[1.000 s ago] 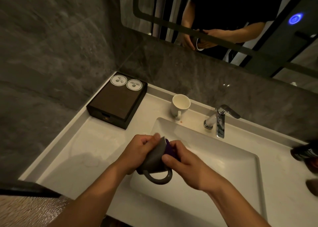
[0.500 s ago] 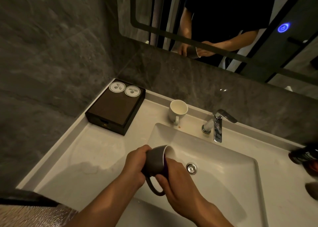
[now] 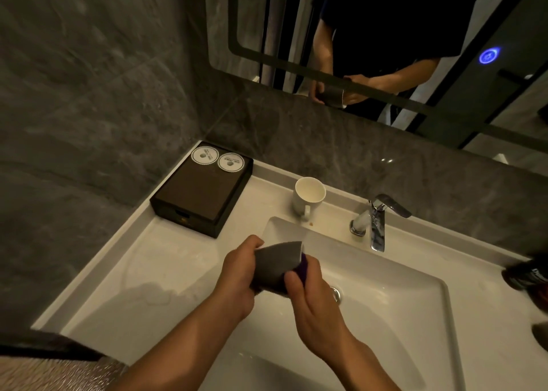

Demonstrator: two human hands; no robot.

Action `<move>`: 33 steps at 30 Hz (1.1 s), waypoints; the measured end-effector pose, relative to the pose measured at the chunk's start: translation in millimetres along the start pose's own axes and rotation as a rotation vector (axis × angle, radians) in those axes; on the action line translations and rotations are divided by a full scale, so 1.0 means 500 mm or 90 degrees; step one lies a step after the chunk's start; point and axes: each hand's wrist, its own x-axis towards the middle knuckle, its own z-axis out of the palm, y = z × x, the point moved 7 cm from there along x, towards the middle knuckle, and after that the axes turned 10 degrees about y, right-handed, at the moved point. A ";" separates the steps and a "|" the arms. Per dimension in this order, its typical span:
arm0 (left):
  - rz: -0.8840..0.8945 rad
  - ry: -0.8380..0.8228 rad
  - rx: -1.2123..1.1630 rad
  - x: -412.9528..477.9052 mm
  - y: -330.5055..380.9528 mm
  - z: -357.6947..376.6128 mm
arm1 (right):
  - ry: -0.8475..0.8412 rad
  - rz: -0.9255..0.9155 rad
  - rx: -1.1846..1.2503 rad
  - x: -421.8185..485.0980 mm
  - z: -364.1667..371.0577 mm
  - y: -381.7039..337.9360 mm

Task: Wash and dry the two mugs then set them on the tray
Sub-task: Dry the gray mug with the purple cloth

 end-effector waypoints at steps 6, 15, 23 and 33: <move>0.121 0.080 0.043 -0.002 0.019 0.004 | 0.083 0.008 0.032 -0.006 -0.002 0.011; 0.264 0.004 0.056 -0.013 0.054 0.022 | 0.061 0.078 0.148 0.043 -0.031 -0.004; 0.060 0.039 -0.027 0.013 0.025 0.019 | 0.067 -0.063 0.008 0.027 -0.003 -0.028; 0.540 0.026 0.119 -0.026 0.073 0.009 | 0.012 0.231 0.327 0.062 -0.028 0.012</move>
